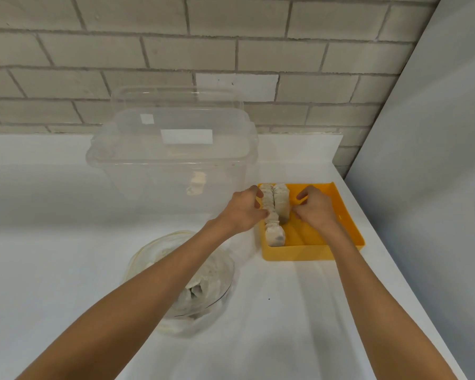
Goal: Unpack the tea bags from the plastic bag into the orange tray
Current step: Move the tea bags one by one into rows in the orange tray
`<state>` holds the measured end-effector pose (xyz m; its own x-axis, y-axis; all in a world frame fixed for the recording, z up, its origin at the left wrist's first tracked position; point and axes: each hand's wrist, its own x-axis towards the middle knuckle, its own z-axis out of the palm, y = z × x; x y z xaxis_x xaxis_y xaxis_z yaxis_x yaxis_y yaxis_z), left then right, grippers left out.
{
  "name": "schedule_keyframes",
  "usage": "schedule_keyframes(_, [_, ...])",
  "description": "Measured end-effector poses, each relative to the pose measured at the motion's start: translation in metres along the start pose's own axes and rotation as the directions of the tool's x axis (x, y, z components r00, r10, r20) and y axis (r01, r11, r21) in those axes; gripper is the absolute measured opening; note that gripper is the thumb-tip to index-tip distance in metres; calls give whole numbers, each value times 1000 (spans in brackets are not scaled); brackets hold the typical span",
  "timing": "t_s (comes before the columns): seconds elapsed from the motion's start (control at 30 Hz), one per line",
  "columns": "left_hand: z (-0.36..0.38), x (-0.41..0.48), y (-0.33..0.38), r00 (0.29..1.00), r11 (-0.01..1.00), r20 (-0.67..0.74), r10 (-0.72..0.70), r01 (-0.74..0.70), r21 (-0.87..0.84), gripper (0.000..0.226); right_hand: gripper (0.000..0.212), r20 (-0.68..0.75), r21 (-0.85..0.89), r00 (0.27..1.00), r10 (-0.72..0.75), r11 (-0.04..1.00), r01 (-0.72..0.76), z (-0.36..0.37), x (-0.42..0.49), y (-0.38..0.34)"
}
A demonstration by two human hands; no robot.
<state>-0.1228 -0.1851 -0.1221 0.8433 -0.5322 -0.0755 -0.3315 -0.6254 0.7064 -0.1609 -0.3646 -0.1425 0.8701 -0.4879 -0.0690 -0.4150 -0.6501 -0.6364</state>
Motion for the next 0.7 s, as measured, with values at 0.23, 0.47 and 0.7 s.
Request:
schedule_keyframes(0.23, [-42, -38, -1, 997, 997, -58, 59, -61, -44, 29, 8, 20, 56, 954, -298, 953, 297, -23, -45, -61])
schedule_keyframes(0.47, [-79, -97, -39, 995, 996, -62, -74, 71, -57, 17, 5, 297, 162, 851, -434, 901, 403, 15, -91, -92])
schedule_keyframes(0.7, [-83, -147, -77, 973, 977, 97, -208, 211, -22, 15, 15, 588, 80, 626, -512, 807, 585, 60, -123, -104])
